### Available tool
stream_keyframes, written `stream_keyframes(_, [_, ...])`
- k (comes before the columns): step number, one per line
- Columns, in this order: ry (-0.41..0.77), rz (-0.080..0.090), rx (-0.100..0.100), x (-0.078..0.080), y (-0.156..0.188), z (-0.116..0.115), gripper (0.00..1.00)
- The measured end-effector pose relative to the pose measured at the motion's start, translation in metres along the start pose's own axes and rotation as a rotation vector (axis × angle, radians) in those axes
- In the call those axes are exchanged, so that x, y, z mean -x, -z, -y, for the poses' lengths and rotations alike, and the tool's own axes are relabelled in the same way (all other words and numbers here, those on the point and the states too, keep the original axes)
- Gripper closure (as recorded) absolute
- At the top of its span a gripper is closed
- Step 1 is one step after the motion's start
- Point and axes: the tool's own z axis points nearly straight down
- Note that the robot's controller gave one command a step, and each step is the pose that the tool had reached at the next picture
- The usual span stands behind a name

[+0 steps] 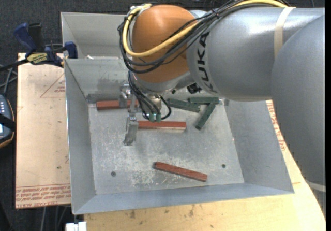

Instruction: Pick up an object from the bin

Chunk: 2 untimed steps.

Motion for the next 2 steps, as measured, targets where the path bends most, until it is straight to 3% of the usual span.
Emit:
stream_keyframes(1, [-0.003, 0.008, 0.001, 0.002, 0.005, 0.001, 0.00])
stream_keyframes(2, [0.103, 0.012, 0.002, 0.011, -0.028, 0.021, 0.00])
